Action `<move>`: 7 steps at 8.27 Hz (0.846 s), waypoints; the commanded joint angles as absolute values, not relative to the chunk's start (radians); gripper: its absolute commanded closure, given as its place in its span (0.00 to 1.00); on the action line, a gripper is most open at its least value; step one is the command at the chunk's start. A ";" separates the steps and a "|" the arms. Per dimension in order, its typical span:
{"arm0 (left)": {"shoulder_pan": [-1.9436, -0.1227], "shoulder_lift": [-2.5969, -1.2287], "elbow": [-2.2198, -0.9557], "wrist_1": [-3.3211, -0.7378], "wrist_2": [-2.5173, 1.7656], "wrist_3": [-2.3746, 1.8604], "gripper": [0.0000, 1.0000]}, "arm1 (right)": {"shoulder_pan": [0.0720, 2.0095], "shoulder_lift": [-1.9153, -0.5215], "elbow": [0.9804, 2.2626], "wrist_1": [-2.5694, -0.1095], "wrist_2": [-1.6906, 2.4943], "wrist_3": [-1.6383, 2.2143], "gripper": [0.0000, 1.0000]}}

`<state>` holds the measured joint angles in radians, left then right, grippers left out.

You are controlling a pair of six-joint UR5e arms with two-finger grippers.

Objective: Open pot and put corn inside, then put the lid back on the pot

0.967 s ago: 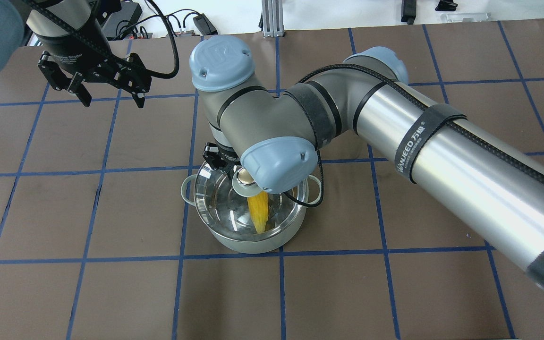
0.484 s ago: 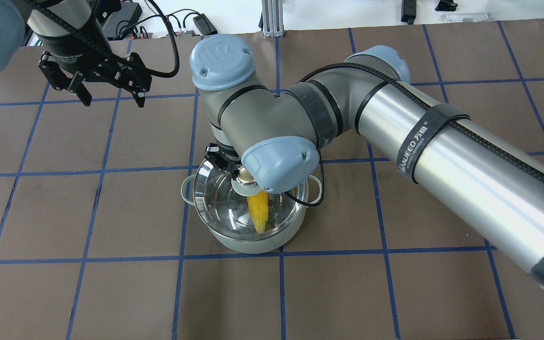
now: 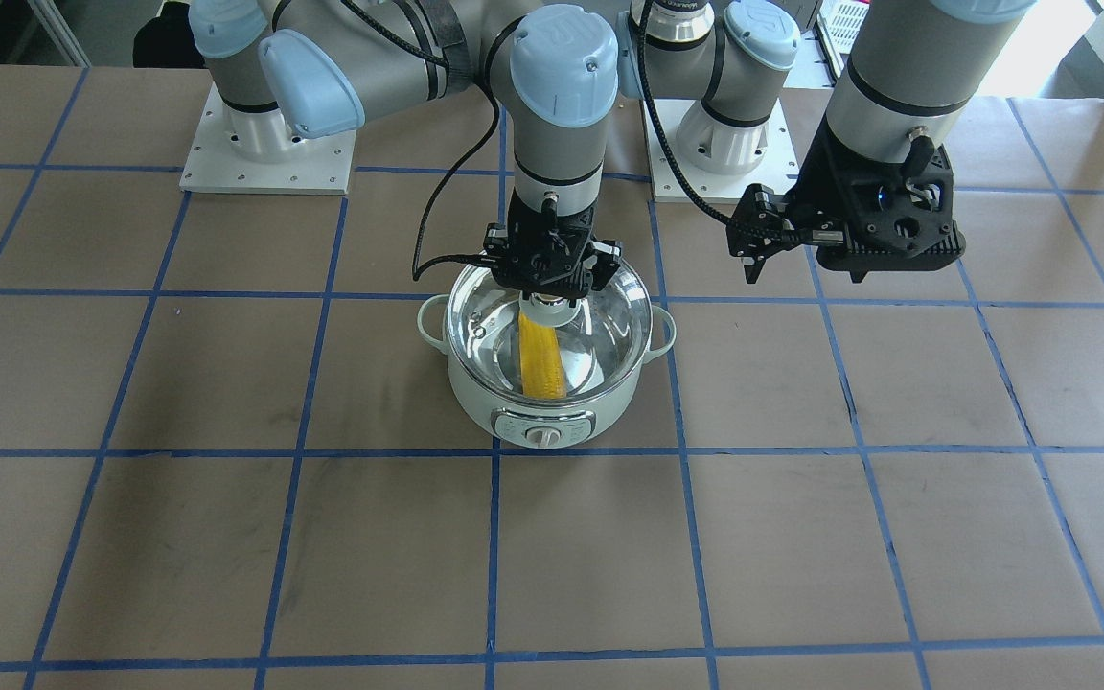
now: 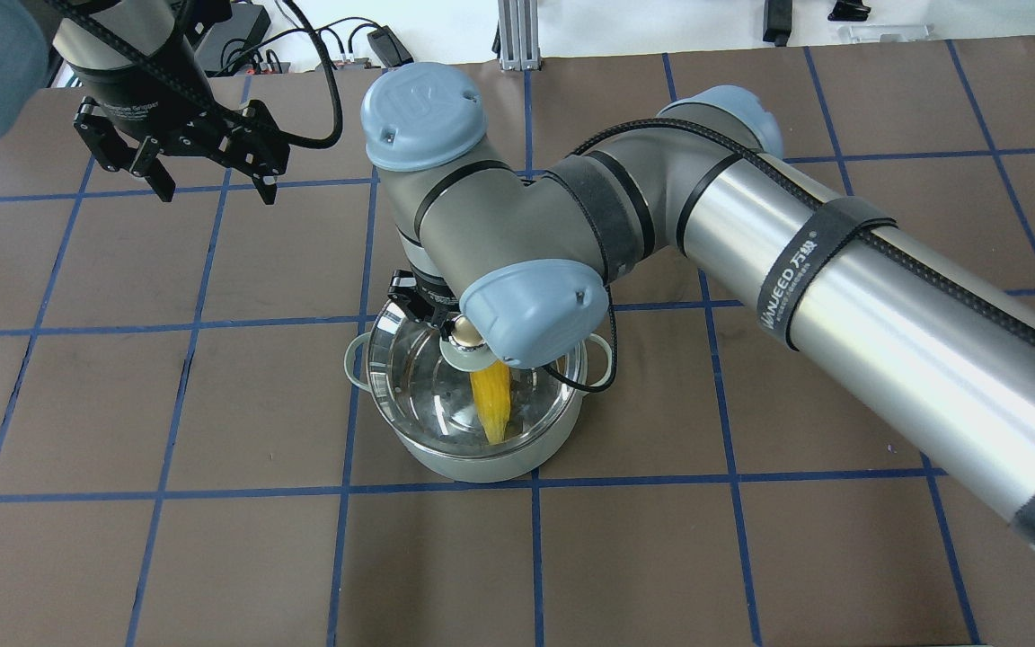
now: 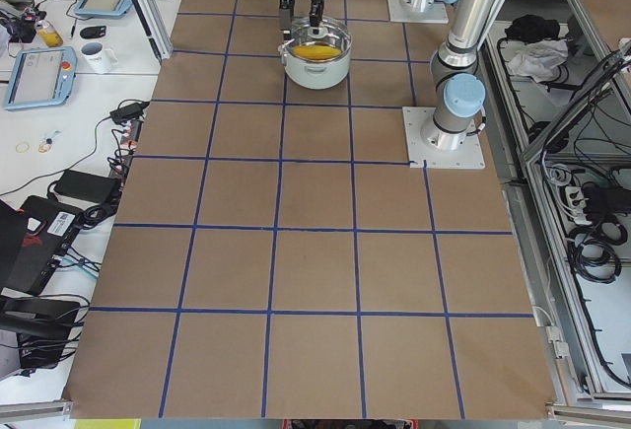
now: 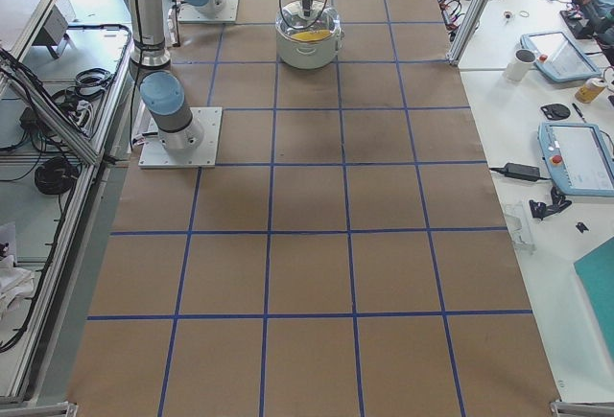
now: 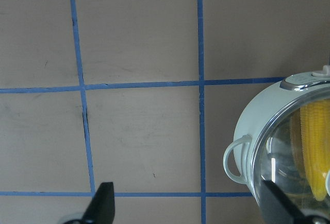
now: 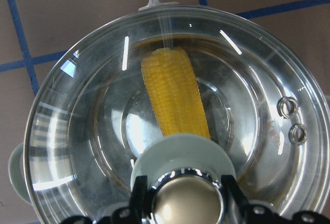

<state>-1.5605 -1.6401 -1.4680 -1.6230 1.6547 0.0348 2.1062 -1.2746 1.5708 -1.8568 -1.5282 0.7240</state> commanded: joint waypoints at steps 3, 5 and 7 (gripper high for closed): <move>-1.563 -1.640 -1.468 -1.623 1.654 0.034 0.00 | 2.106 -1.270 1.571 -1.853 -1.532 0.712 0.67; -1.563 -1.641 -1.468 -1.623 1.654 0.029 0.00 | 2.106 -1.269 1.571 -1.855 -1.531 0.710 0.60; -1.563 -1.646 -1.468 -1.621 1.652 0.028 0.00 | 2.106 -1.266 1.571 -1.858 -1.537 0.710 0.31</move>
<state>-1.5638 -1.6406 -1.4681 -1.6229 1.6530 0.0305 2.1062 -1.2683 1.5708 -1.8544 -1.5332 0.7100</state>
